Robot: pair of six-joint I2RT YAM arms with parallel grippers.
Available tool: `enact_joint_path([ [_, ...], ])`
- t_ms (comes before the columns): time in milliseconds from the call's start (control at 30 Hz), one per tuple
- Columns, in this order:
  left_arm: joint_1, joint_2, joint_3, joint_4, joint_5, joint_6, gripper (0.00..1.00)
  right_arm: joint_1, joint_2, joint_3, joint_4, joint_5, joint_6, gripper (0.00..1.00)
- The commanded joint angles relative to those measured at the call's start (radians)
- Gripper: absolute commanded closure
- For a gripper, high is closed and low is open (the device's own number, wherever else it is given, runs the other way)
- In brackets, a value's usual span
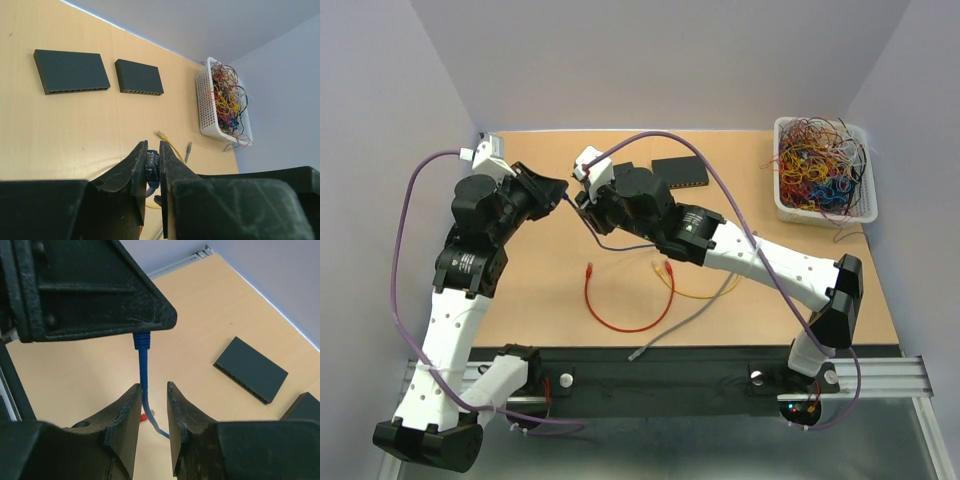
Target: Insert the plug into the switch port
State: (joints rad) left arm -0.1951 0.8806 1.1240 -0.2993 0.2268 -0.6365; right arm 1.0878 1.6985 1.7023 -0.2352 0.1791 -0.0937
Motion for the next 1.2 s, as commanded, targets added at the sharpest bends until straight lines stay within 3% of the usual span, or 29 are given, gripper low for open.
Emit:
enact_joint_path([
  [0, -0.001, -0.017, -0.015, 0.048, -0.004, 0.011, 1.0, 0.0, -0.025, 0.051, 0.042, -0.055, 0.008, 0.68],
  [400, -0.001, -0.032, -0.032, 0.062, 0.023, 0.008, 1.0, 0.0, 0.027, 0.12, 0.065, -0.142, 0.054, 0.67],
  [1167, -0.001, -0.083, -0.03, 0.054, 0.045, -0.008, 1.0, 0.0, 0.081, 0.163, 0.08, -0.096, 0.074, 0.72],
])
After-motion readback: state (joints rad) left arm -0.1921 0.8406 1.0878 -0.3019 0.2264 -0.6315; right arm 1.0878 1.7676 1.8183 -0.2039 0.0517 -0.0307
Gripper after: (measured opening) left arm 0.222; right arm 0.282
